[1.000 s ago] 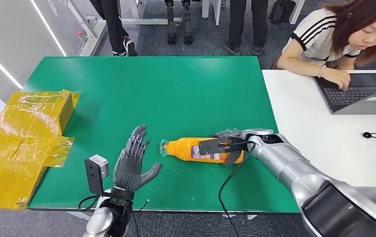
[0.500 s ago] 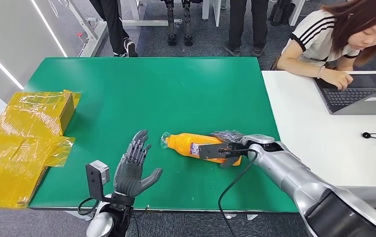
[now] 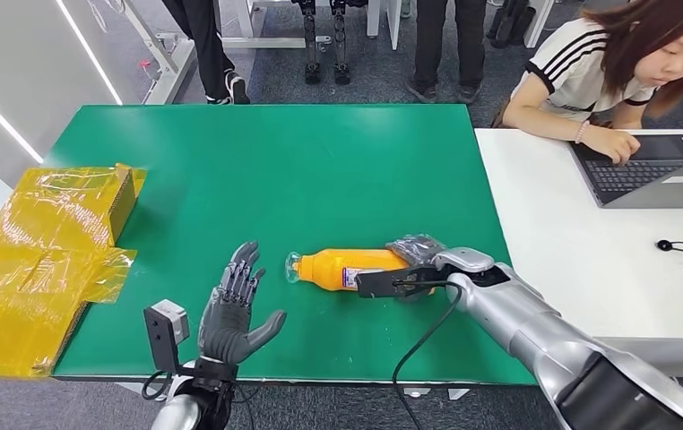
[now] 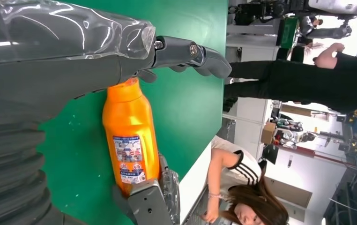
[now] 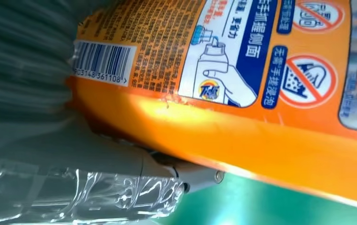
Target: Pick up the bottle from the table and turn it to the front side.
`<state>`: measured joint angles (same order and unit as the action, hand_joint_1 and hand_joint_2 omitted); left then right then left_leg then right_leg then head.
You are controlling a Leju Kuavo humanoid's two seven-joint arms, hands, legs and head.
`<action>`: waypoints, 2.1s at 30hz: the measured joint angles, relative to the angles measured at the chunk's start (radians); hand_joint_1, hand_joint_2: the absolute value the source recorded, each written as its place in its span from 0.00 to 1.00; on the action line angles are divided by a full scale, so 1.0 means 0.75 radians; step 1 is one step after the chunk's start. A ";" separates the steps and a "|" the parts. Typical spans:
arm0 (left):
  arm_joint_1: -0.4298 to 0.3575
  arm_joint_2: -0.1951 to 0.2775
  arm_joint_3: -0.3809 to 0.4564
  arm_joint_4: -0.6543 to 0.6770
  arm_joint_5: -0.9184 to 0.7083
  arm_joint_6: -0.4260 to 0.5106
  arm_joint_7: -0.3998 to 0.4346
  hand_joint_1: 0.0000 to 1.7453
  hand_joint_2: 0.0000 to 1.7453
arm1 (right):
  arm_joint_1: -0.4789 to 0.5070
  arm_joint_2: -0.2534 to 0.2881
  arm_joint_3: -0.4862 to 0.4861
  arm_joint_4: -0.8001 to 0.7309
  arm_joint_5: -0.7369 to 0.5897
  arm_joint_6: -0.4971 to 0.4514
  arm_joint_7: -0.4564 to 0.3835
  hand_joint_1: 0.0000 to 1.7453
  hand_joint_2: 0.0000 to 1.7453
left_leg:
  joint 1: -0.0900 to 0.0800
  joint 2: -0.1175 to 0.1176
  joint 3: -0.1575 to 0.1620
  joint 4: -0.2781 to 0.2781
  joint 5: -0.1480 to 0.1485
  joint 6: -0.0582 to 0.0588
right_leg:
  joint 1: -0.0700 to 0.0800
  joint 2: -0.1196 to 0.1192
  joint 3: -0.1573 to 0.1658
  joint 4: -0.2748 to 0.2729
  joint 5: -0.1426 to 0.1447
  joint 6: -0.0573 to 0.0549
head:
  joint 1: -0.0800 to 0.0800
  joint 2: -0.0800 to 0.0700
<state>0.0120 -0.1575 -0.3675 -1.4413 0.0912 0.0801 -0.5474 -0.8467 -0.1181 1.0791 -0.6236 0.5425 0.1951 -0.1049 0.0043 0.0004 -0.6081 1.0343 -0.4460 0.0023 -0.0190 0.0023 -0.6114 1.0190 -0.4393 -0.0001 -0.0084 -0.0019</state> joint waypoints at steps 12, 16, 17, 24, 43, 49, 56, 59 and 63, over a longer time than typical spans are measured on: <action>0.009 0.011 0.010 -0.003 0.002 0.002 -0.023 0.00 1.00 | 0.032 -0.031 -0.013 -0.078 -0.029 0.002 -0.046 1.00 1.00 | 0.000 0.000 -0.002 0.000 0.000 0.000 | 0.000 0.000 -0.002 0.000 0.000 0.000 | 0.000 0.000; 0.010 0.015 0.013 -0.004 -0.004 0.030 -0.043 0.00 1.00 | 0.069 -0.038 -0.055 -0.102 -0.158 -0.024 -0.131 1.00 1.00 | 0.000 -0.001 -0.003 0.000 0.000 0.000 | 0.000 -0.001 -0.003 0.000 0.000 0.000 | 0.000 0.000; 0.010 0.016 0.018 -0.006 -0.008 0.047 -0.055 0.00 1.00 | 0.098 -0.041 -0.092 -0.120 -0.245 -0.039 -0.185 1.00 1.00 | 0.000 -0.001 -0.003 0.000 0.000 0.000 | 0.000 -0.001 -0.003 0.000 0.000 0.000 | 0.000 0.000; 0.009 0.028 0.046 -0.027 -0.019 0.101 -0.085 0.00 1.00 | 0.339 -0.053 -0.442 -0.303 -0.645 -0.121 -0.398 1.00 1.00 | 0.000 -0.009 -0.007 0.000 0.000 0.000 | 0.000 -0.008 -0.004 0.000 -0.003 0.001 | 0.000 0.000; 0.008 0.037 0.052 -0.055 -0.042 0.120 -0.095 0.00 1.00 | 0.830 0.018 -0.839 -0.740 -0.721 -0.228 -0.454 1.00 1.00 | 0.000 -0.009 -0.008 0.000 -0.004 0.000 | 0.000 -0.008 -0.005 0.000 -0.006 0.000 | 0.000 0.000; 0.008 0.038 0.052 -0.056 -0.044 0.120 -0.095 0.00 1.00 | 0.841 0.021 -0.854 -0.756 -0.721 -0.230 -0.454 1.00 1.00 | 0.000 -0.009 -0.008 0.000 -0.004 0.000 | 0.000 -0.008 -0.005 0.000 -0.006 0.000 | 0.000 0.000; 0.003 0.046 0.052 -0.056 -0.068 0.110 -0.097 0.00 1.00 | 0.927 0.060 -0.959 -0.839 -0.725 -0.244 -0.467 1.00 1.00 | 0.000 -0.009 -0.009 0.000 -0.005 0.001 | 0.000 -0.008 -0.005 0.000 -0.007 0.002 | 0.000 0.000; -0.028 0.054 0.051 -0.055 -0.107 0.076 -0.101 0.00 1.00 | 0.941 0.084 -0.992 -0.865 -0.711 -0.221 -0.492 1.00 1.00 | 0.000 -0.008 -0.009 0.000 -0.005 0.001 | 0.000 -0.008 -0.006 0.000 -0.007 0.001 | 0.000 0.000; -0.240 0.077 0.023 -0.005 -0.054 -0.193 0.011 0.00 1.00 | 0.839 0.150 -0.974 -0.839 -0.643 -0.123 -0.541 1.00 1.00 | 0.001 -0.008 -0.015 0.000 0.004 -0.001 | 0.000 -0.008 -0.012 0.001 0.001 -0.001 | 0.000 0.000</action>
<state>-0.1684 -0.1000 -0.3503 -1.4450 0.0506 -0.0647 -0.5393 -0.2173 -0.0054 0.3488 -1.2531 0.0600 0.1029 -0.5106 0.0048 -0.0057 -0.6194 1.0341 -0.4433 0.0017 -0.0188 -0.0038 -0.6203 1.0201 -0.4389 -0.0009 -0.0083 -0.0019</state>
